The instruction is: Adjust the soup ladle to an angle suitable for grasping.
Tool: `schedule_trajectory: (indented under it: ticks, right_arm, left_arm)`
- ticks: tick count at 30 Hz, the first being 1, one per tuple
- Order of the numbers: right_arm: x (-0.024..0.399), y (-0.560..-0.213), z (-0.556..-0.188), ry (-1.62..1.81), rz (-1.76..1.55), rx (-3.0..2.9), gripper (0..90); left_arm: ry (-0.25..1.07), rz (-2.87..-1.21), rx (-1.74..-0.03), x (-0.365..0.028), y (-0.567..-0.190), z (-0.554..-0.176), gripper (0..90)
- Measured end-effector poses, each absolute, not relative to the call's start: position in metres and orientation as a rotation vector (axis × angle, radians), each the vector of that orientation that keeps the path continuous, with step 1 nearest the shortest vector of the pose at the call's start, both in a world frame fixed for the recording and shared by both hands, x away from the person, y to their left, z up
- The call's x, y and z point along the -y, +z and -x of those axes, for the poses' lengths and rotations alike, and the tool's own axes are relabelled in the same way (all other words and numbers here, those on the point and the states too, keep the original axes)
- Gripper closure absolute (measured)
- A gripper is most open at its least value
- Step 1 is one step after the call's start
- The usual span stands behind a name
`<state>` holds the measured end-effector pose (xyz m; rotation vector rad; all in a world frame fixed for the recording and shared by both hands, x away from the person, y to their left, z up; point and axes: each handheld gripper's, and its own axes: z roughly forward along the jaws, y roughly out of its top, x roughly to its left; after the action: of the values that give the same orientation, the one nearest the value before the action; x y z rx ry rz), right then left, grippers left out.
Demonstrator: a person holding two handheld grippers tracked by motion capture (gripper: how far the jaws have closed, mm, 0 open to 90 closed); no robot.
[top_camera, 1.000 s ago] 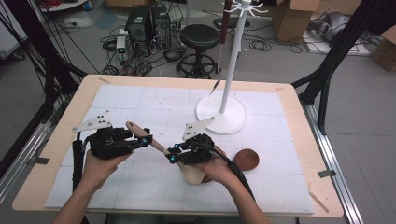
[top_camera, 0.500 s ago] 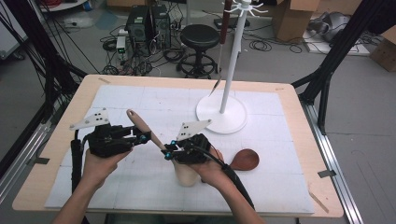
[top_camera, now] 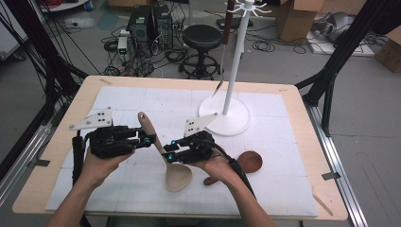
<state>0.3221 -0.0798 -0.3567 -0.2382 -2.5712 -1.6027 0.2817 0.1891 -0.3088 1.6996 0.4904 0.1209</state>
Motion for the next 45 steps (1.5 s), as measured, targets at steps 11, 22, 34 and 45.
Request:
schedule_trajectory:
  ticks: [11,22,34,45]
  right_arm:
    - [0.077,-0.353,-0.312,-1.628,0.244,2.655,78.5]
    - [0.076,-0.352,-0.309,-1.649,0.250,2.658,76.5]
    - [0.076,-0.351,-0.313,-1.699,0.212,2.587,78.5]
    - [0.107,-0.338,-0.317,-1.799,0.396,2.642,78.6]
  left_arm:
    - [0.125,-1.682,-0.537,-0.186,-0.310,-0.284,68.4]
    - [0.119,-1.687,-0.498,-0.183,-0.309,-0.283,75.3]
    - [0.129,-1.706,-0.465,-0.184,-0.306,-0.281,68.2]
    - [0.181,-1.760,-0.526,-0.199,-0.315,-0.276,52.1]
